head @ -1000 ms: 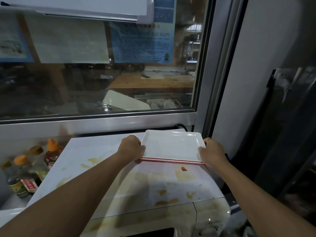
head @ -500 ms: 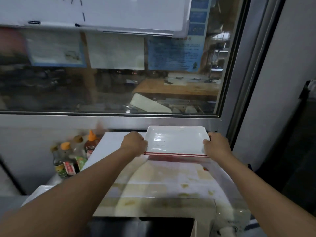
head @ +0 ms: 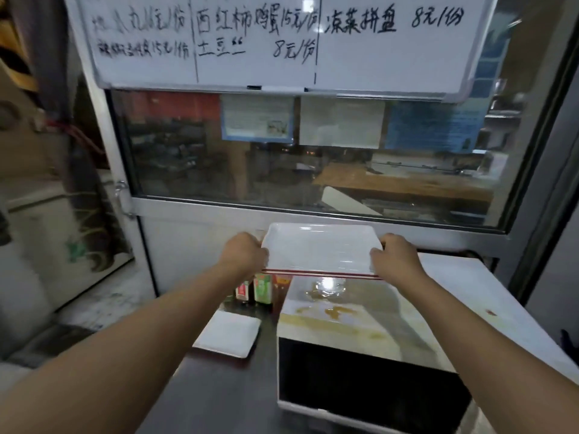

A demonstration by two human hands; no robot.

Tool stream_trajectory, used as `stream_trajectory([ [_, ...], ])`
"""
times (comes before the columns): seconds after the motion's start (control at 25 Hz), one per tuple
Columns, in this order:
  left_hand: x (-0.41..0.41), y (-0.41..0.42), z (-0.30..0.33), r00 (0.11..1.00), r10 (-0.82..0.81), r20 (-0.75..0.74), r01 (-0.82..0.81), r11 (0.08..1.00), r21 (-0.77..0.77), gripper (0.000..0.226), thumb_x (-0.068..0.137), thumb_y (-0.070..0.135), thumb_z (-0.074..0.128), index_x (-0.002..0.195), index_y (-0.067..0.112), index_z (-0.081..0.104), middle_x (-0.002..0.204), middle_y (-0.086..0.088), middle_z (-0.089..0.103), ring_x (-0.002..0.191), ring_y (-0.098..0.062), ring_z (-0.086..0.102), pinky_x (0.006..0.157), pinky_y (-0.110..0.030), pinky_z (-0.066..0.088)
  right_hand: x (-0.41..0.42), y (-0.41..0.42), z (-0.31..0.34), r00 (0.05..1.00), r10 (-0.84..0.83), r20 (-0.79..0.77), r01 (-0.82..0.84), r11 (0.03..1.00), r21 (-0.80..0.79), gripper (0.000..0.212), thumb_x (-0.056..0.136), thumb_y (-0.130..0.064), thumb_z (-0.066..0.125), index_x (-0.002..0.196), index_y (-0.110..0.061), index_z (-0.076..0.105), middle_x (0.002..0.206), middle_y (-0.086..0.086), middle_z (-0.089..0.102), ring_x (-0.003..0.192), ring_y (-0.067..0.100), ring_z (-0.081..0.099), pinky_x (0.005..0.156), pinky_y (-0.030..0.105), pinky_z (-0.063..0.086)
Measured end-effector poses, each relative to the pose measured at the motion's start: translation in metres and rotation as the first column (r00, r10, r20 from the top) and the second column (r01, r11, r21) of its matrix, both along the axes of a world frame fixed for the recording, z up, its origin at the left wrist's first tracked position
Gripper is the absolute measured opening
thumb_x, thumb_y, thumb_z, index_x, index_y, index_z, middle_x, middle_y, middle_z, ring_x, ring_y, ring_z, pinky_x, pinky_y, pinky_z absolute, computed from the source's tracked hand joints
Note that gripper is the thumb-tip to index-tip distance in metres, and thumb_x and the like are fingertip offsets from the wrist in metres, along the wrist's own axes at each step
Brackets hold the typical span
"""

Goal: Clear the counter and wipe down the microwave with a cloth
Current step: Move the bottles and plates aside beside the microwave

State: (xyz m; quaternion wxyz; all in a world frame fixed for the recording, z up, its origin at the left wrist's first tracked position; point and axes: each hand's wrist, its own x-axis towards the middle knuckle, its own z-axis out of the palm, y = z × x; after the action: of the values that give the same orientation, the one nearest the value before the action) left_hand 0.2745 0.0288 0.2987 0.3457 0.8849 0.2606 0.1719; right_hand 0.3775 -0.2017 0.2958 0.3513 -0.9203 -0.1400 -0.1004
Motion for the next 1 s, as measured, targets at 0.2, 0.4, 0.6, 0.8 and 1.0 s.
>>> stream_trajectory([
  [0.2,-0.095,0.08,-0.001,0.997,0.077,-0.005,-0.077,0.996,-0.042,0.02,0.087,0.012,0.056,0.09,-0.001,0.07,0.084,-0.016,0.07,0.067,-0.027,0.064,0.065,-0.033,0.057,-0.079,0.088,-0.002,0.995,0.085,-0.045,-0.085,0.996,-0.002,0.015,0.088,-0.009,0.047,0.094,-0.001,0.058,0.101,0.019,0.062,0.089,0.032,0.055,0.065,0.026,0.033],
  [0.4,-0.178,0.138,-0.008,0.987,0.159,-0.021,-0.16,0.986,-0.054,0.019,0.086,0.01,0.055,0.087,-0.002,0.069,0.082,-0.018,0.067,0.067,-0.029,0.062,0.068,-0.036,0.057,-0.142,0.159,-0.018,0.989,0.133,-0.056,-0.137,0.989,-0.06,0.014,0.088,-0.01,0.046,0.093,-0.003,0.058,0.106,0.021,0.062,0.089,0.033,0.054,0.06,0.025,0.031],
  [0.6,-0.214,0.183,-0.029,0.978,0.209,-0.025,-0.21,0.97,-0.121,0.016,0.084,0.005,0.052,0.078,-0.002,0.065,0.072,-0.017,0.059,0.066,-0.029,0.056,0.065,-0.036,0.052,-0.172,0.207,-0.036,0.982,0.173,-0.082,-0.177,0.983,-0.049,0.012,0.089,-0.01,0.047,0.091,-0.003,0.057,0.094,0.017,0.059,0.087,0.03,0.054,0.064,0.026,0.033],
  [0.8,-0.198,0.212,-0.062,0.975,0.206,-0.082,-0.216,0.964,-0.153,0.019,0.088,0.009,0.05,0.088,0.002,0.068,0.081,-0.015,0.067,0.064,-0.023,0.06,0.055,-0.028,0.052,-0.156,0.24,-0.066,0.972,0.205,-0.111,-0.213,0.975,-0.063,0.031,0.09,-0.008,0.044,0.117,-0.002,0.057,0.116,0.015,0.062,0.105,0.031,0.057,0.082,0.032,0.048],
  [1.0,-0.141,0.239,-0.104,0.976,0.193,-0.095,-0.208,0.962,-0.179,0.02,0.087,0.007,0.048,0.083,0.003,0.068,0.081,-0.016,0.067,0.064,-0.023,0.059,0.06,-0.032,0.054,-0.107,0.265,-0.104,0.978,0.11,-0.178,-0.131,0.985,-0.11,0.029,0.09,-0.009,0.046,0.115,0.0,0.057,0.115,0.017,0.062,0.103,0.032,0.058,0.071,0.025,0.037],
])
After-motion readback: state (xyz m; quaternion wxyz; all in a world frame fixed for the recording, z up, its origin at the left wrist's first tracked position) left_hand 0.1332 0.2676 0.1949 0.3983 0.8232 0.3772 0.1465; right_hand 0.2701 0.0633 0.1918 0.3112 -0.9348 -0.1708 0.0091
